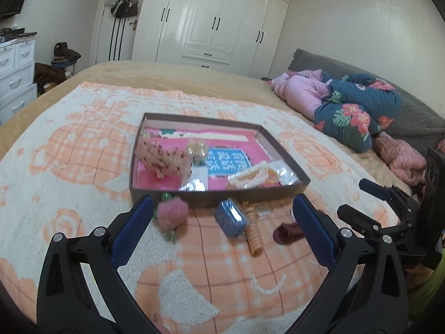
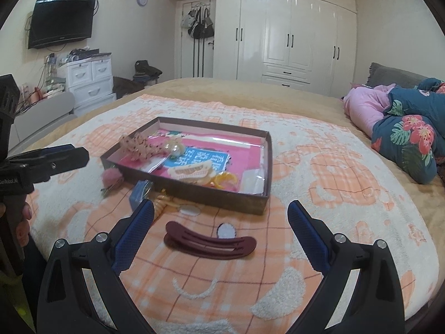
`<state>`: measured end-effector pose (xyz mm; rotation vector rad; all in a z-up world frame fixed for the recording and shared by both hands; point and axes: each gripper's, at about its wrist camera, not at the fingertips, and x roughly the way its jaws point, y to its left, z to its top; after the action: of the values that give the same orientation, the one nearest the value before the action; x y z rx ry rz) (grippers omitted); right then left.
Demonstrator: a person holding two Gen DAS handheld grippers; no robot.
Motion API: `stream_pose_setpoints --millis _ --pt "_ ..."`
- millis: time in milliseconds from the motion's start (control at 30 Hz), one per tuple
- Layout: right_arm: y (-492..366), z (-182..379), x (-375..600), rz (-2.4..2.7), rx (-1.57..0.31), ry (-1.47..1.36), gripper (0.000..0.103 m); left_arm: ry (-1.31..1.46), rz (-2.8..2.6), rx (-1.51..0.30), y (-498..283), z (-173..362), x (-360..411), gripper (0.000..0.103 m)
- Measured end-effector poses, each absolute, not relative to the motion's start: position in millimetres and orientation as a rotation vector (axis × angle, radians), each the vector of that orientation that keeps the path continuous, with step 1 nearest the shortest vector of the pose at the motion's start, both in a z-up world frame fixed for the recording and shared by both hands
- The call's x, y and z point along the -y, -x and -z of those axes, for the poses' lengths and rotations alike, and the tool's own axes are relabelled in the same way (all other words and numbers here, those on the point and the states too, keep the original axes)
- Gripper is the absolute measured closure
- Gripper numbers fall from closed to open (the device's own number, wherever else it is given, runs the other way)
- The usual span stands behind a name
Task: Organize jewelry
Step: 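Withdraw both grippers toward the blue box and maroon hair clip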
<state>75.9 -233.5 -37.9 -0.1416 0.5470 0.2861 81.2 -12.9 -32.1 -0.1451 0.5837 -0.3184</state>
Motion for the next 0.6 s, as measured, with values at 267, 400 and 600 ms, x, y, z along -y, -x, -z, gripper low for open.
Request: stream_pose_setpoints --millis 267,400,600 --pt "-69 52 230 -0.292 -0.567 0.202 0.009 0.115 0.33 -0.633 -80 47 18 0.012" --pt "-70 61 229 -0.286 -0.577 0.237 0.009 0.107 0.34 -0.649 -83 54 21 0.012" --pt "-73 75 222 -0.29 -0.596 0.296 0.009 0.095 0.352 -0.685 -87 65 26 0.012"
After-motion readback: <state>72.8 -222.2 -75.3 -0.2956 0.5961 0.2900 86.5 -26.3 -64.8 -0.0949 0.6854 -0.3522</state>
